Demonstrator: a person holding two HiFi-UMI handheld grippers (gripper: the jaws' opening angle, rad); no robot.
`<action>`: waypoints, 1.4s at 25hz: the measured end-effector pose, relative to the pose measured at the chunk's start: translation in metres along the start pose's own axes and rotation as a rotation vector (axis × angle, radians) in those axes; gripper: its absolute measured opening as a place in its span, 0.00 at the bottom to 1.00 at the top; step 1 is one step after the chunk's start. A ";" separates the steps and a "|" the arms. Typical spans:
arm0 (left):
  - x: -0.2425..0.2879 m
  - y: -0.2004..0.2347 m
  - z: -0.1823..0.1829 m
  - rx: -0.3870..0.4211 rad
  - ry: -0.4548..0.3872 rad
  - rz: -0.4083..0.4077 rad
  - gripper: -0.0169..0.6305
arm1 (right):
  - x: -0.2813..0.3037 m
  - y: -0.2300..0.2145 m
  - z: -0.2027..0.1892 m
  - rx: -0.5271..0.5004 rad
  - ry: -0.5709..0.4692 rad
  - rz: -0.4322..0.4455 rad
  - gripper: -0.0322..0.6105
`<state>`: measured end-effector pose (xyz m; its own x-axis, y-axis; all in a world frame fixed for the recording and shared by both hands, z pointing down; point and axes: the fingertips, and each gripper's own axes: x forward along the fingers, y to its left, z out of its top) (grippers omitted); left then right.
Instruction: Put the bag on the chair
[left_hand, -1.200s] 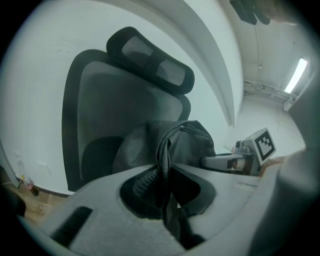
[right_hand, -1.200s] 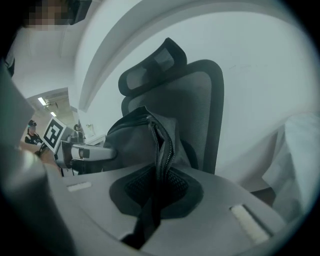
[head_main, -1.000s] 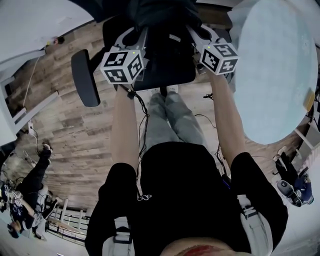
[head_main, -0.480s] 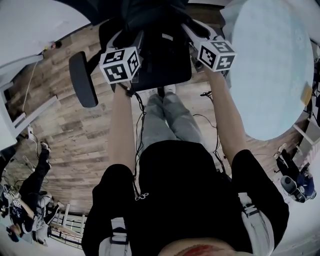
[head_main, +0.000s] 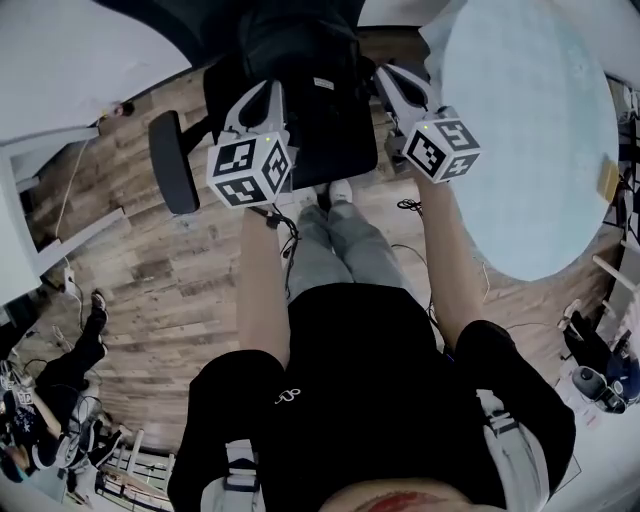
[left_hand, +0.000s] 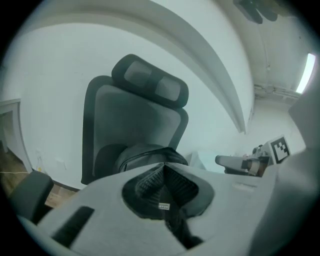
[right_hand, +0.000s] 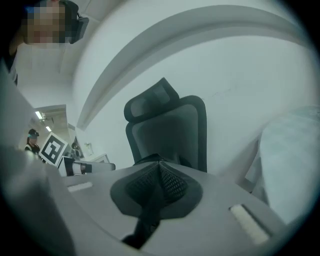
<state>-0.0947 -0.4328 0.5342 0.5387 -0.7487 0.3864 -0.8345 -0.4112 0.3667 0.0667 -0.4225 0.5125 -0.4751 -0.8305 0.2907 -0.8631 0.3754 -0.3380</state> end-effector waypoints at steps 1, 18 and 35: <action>-0.005 -0.008 0.009 0.004 -0.022 -0.005 0.02 | -0.006 0.005 0.008 0.004 -0.025 0.004 0.07; -0.086 -0.120 0.101 0.184 -0.228 0.068 0.03 | -0.093 0.070 0.105 -0.065 -0.192 0.029 0.07; -0.096 -0.126 0.116 0.234 -0.292 0.109 0.03 | -0.089 0.087 0.134 -0.193 -0.225 0.047 0.07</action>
<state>-0.0546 -0.3696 0.3531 0.4184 -0.8970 0.1425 -0.9069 -0.4038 0.1205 0.0568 -0.3714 0.3377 -0.4841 -0.8725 0.0660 -0.8678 0.4692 -0.1637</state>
